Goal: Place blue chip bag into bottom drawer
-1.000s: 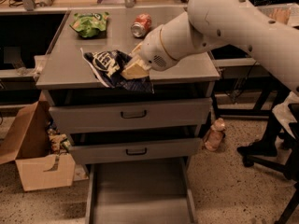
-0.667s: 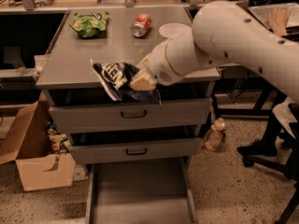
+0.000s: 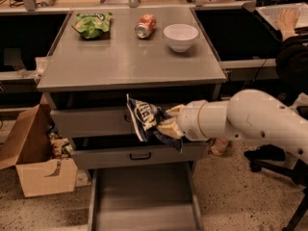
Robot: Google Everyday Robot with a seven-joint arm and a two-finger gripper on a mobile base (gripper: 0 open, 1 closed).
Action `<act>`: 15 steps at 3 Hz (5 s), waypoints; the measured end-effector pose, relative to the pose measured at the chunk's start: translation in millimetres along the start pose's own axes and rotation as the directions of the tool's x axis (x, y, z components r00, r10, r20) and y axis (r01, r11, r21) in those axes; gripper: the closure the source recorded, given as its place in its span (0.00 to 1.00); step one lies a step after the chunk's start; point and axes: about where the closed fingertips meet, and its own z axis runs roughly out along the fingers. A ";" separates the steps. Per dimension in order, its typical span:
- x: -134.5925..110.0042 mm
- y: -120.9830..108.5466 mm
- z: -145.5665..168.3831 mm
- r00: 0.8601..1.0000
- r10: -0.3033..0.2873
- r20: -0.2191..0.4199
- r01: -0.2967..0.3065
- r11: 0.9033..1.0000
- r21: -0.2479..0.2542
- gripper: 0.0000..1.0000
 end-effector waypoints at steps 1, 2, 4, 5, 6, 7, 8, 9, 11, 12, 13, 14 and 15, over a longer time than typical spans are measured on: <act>13.5 -4.0 0.4 1.000 0.023 0.002 -0.023 1.000 0.013 1.00; 18.5 -3.6 2.8 1.000 0.028 -0.001 -0.028 0.999 0.015 1.00; 178.4 13.4 82.1 0.972 0.231 -0.048 -0.230 0.973 0.036 1.00; 256.5 29.1 131.8 0.937 0.340 -0.086 -0.341 0.940 -0.006 1.00; 314.4 37.5 170.4 0.893 0.437 -0.112 -0.442 0.896 -0.031 1.00; 329.1 47.3 181.6 0.878 0.464 -0.119 -0.472 0.880 -0.046 1.00; 331.7 47.0 183.7 0.875 0.470 -0.120 -0.477 0.878 -0.040 1.00; 376.0 43.3 217.8 0.820 0.556 -0.134 -0.555 0.830 0.048 1.00; 474.9 56.5 314.2 0.704 0.670 -0.237 -0.661 0.740 0.127 1.00; 494.0 62.1 337.4 0.677 0.682 -0.277 -0.683 0.722 0.109 1.00; 495.1 61.4 340.4 0.676 0.682 -0.279 -0.684 0.722 0.106 0.83; 495.1 61.4 340.4 0.676 0.682 -0.279 -0.684 0.722 0.106 0.53; 495.1 61.4 340.4 0.676 0.682 -0.279 -0.684 0.722 0.106 0.22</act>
Offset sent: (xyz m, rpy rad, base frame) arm 0.0013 -0.0124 -0.0136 0.0139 0.0089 -0.0302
